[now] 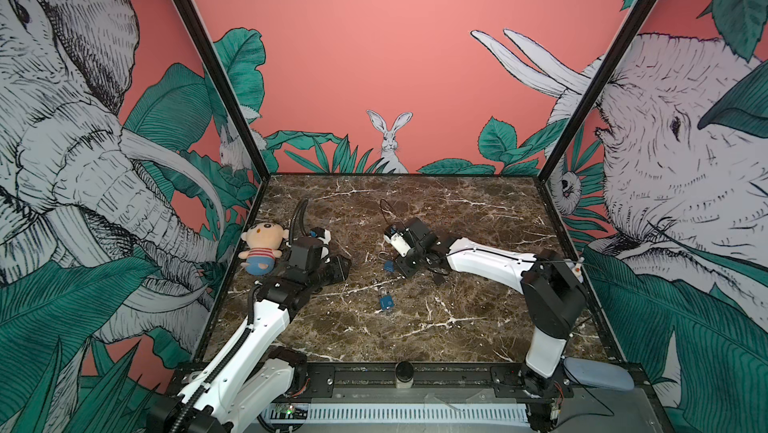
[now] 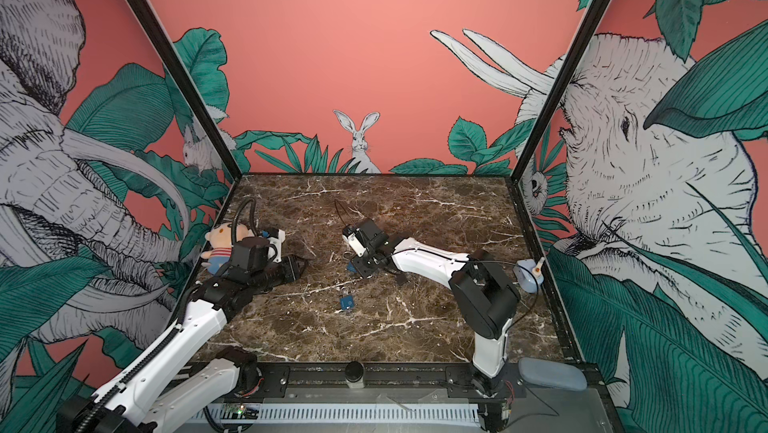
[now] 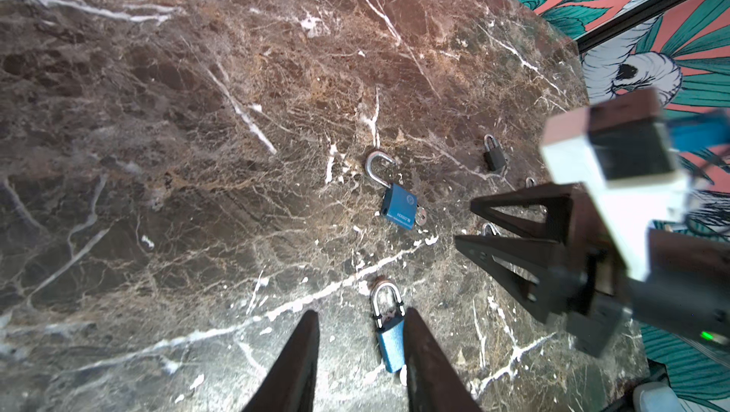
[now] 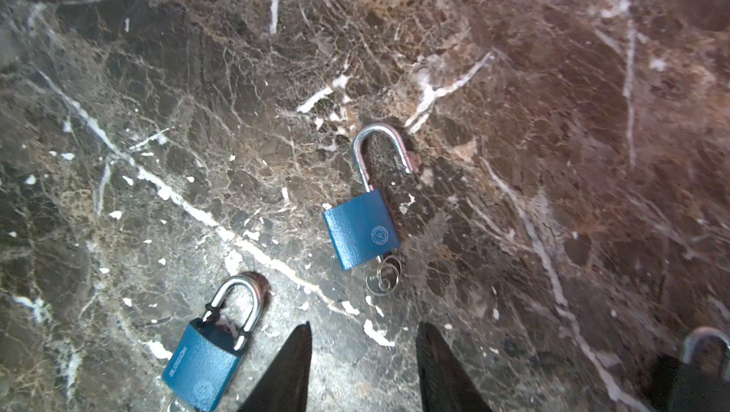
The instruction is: Lock with the key
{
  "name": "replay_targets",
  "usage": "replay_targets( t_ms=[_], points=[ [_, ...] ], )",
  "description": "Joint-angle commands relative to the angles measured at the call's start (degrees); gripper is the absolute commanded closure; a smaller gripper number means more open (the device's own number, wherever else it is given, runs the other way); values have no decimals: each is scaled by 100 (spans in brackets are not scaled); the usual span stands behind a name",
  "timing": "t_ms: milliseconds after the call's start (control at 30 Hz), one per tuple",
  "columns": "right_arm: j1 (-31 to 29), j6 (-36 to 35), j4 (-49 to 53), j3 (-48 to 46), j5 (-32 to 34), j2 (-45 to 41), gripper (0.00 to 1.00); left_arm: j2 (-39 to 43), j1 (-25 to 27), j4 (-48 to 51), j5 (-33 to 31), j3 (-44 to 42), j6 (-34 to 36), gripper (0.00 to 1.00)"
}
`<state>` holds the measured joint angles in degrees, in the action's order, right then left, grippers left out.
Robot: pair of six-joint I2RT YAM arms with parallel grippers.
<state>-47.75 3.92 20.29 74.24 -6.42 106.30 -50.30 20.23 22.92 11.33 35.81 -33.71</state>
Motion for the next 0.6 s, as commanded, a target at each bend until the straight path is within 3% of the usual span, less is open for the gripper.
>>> replay_targets(
  t_ms=[0,567],
  points=[
    [-33,-398,122,347,-27,263,54,125,-50,174,-43,-147,-127,62],
    [-27,-631,203,1071,-317,1321,42,64,-72,143,-11,-158,-153,62]
  ],
)
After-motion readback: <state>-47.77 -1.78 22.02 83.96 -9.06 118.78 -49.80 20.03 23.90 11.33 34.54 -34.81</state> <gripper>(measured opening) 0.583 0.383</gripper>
